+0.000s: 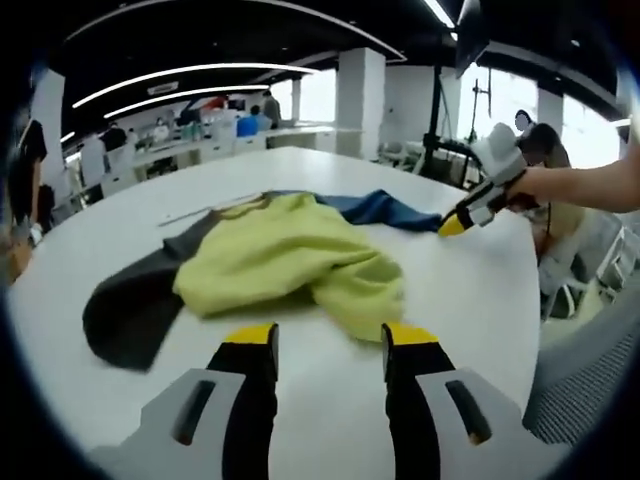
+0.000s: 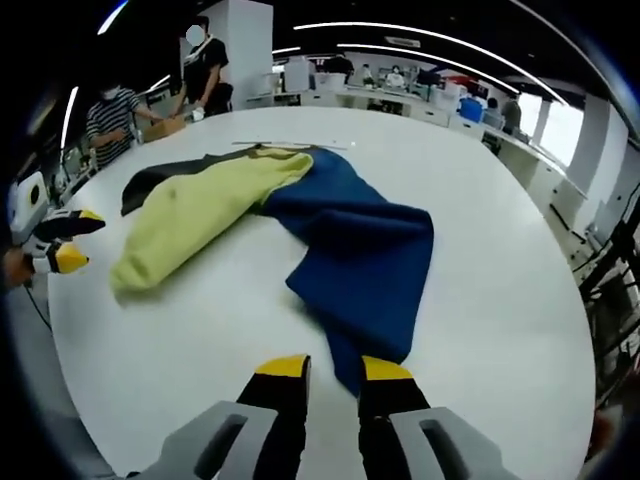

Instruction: Fold the garment on the visible template until the final outline fits inside the template.

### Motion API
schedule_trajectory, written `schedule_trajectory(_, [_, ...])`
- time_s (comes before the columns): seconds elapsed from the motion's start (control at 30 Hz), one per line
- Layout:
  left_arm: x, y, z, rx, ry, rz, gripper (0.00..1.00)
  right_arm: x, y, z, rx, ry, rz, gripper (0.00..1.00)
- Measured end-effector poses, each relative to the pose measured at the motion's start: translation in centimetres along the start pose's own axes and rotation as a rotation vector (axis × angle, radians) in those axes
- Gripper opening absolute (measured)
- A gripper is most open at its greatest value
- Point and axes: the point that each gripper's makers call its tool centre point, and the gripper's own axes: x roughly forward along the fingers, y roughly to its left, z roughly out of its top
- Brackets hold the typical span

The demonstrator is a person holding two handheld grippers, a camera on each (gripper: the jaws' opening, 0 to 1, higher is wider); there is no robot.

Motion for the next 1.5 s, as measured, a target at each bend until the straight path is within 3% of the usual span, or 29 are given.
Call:
schedule_trajectory(0.1, [0.9, -1.1, -0.3, 0.024, 0.017, -0.019, 0.36, 0.1, 0.0, -0.1, -0.032, 0.006, -0.017, 0.12])
schedule_trajectory(0.2, [1.9, -1.9, -1.3, 0.038, 0.074, -0.028, 0.33, 0.1, -0.1, -0.1, -0.052, 0.003, -0.033, 0.11])
schedule_trajectory(0.33, [2.7, -2.3, -1.6, 0.066, 0.088, -0.025, 0.29, 0.2, -0.3, 0.0, -0.083, -0.004, -0.055, 0.07])
schedule_trajectory(0.43, [3.2, -2.5, -1.5, 0.043, 0.079, -0.027, 0.27, 0.1, -0.3, 0.0, -0.075, -0.001, -0.064, 0.04])
schedule_trajectory(0.53, [3.5, -2.9, -1.7, 0.015, 0.092, -0.037, 0.18, 0.1, -0.4, -0.1, -0.07, -0.005, -0.07, 0.03])
schedule_trajectory(0.63, [3.9, -2.5, -2.7, 0.05, 0.14, -0.007, 0.13, 0.0, -0.5, -0.1, -0.076, -0.006, -0.074, 0.0])
schedule_trajectory(0.73, [4.0, -2.3, -2.9, 0.024, 0.15, -0.006, 0.0, -0.1, -0.4, -0.1, -0.089, -0.004, -0.068, 0.0])
schedule_trajectory(0.8, [4.0, -2.3, -2.8, -0.012, 0.141, -0.013, 0.0, -0.3, -0.5, -0.3, -0.116, 0.009, -0.064, 0.0])
schedule_trajectory(1.03, [3.8, -2.2, -2.5, 0.012, 0.143, -0.011, 0.0, -1.4, -1.6, -0.3, -0.129, 0.005, -0.075, 0.0])
schedule_trajectory(1.5, [2.9, -2.2, -1.6, -0.016, 0.12, -0.014, 0.0, -4.1, -6.6, -0.1, -0.116, -0.005, -0.137, 0.0])
